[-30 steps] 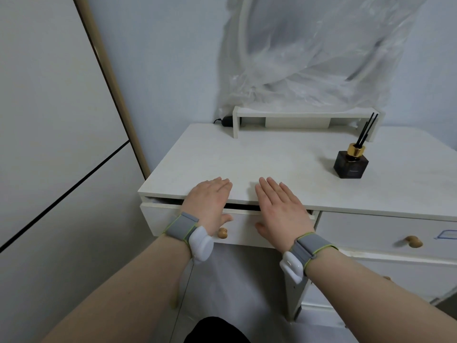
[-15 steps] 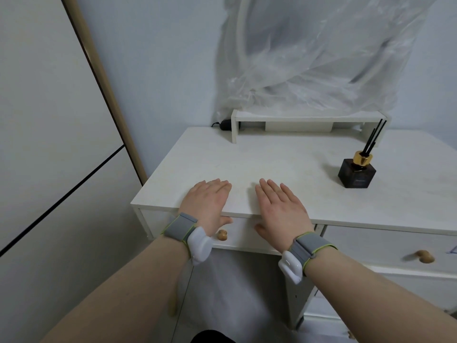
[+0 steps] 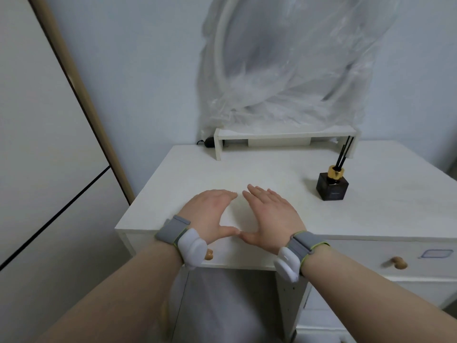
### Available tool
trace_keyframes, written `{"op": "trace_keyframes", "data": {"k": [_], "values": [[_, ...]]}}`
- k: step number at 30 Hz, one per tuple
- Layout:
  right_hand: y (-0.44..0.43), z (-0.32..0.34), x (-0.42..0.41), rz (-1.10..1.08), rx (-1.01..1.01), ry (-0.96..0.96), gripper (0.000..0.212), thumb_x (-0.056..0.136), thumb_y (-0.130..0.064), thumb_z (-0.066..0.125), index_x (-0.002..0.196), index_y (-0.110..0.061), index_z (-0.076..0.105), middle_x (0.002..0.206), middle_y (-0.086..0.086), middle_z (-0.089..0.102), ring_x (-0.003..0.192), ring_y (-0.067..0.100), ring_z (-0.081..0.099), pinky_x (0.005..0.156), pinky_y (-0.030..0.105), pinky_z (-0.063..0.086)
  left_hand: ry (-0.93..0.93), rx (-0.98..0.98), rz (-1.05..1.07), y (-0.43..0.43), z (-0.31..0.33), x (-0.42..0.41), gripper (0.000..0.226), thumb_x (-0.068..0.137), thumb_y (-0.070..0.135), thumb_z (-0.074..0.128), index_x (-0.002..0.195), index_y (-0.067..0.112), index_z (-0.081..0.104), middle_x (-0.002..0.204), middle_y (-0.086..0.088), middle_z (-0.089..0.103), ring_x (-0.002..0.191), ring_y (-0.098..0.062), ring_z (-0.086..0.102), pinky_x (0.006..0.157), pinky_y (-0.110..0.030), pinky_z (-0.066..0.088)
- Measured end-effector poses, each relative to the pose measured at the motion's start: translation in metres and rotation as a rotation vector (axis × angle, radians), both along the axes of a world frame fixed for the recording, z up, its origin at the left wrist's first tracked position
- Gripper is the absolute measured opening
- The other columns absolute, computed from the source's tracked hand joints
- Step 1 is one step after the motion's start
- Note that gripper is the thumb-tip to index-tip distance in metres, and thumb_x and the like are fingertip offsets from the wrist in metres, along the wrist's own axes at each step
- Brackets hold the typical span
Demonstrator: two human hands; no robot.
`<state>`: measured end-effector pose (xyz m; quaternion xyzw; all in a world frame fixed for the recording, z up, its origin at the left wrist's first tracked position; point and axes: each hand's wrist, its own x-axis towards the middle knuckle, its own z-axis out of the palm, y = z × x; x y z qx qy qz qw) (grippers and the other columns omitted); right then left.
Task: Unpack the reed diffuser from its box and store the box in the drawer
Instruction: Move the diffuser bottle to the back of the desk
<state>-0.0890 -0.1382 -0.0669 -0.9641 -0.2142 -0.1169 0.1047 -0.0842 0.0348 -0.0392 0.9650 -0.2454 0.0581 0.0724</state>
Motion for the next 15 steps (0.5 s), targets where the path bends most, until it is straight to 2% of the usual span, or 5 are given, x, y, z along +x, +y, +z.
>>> {"op": "trace_keyframes", "data": {"k": [4, 6, 9, 12, 15], "values": [[-0.030, 0.022, 0.005, 0.043, 0.234, 0.076, 0.082, 0.077, -0.043, 0.063, 0.147, -0.025, 0.025, 0.156, -0.008, 0.023, 0.141, 0.009, 0.026, 0.113, 0.024, 0.023, 0.053, -0.172, -0.049, -0.024, 0.024, 0.012, 0.073, 0.075, 0.046, 0.067, 0.139, 0.026, 0.037, 0.142, 0.007, 0.045, 0.130, -0.011, 0.040, 0.105, -0.021, 0.027], [-0.052, 0.035, 0.006, 0.001, 0.484, 0.146, 0.075, 0.076, -0.036, 0.068, 0.142, -0.029, 0.035, 0.145, -0.015, 0.038, 0.129, 0.004, 0.040, 0.107, 0.024, 0.033, 0.103, -0.353, -0.042, -0.042, 0.035, 0.019, 0.070, 0.073, 0.046, 0.070, 0.135, 0.027, 0.043, 0.136, 0.010, 0.051, 0.124, -0.007, 0.046, 0.105, -0.022, 0.034], [-0.096, 0.053, 0.011, -0.070, 0.904, 0.165, 0.051, 0.077, -0.020, 0.071, 0.125, -0.023, 0.055, 0.125, -0.005, 0.061, 0.112, 0.004, 0.058, 0.097, 0.024, 0.047, 0.231, -0.602, -0.055, -0.081, 0.047, 0.033, 0.065, 0.072, 0.038, 0.074, 0.129, 0.022, 0.049, 0.126, 0.009, 0.058, 0.115, -0.004, 0.053, 0.099, -0.022, 0.041], [-0.133, 0.061, 0.014, -0.170, 1.144, 0.147, 0.027, 0.079, -0.009, 0.070, 0.105, -0.015, 0.064, 0.101, 0.002, 0.072, 0.091, 0.009, 0.068, 0.079, 0.018, 0.053, 0.353, -0.765, -0.035, -0.115, 0.046, 0.047, 0.061, 0.072, 0.029, 0.076, 0.126, 0.017, 0.051, 0.121, 0.003, 0.061, 0.110, -0.008, 0.057, 0.096, -0.025, 0.045], [-0.165, 0.052, 0.021, -0.301, 1.179, 0.087, 0.020, 0.078, -0.010, 0.071, 0.098, -0.009, 0.066, 0.077, 0.000, 0.070, 0.067, 0.001, 0.065, 0.066, 0.010, 0.049, 0.430, -0.808, -0.015, -0.142, 0.036, 0.059, 0.062, 0.073, 0.028, 0.076, 0.128, 0.015, 0.050, 0.123, 0.000, 0.061, 0.111, -0.011, 0.058, 0.098, -0.029, 0.046]]}}
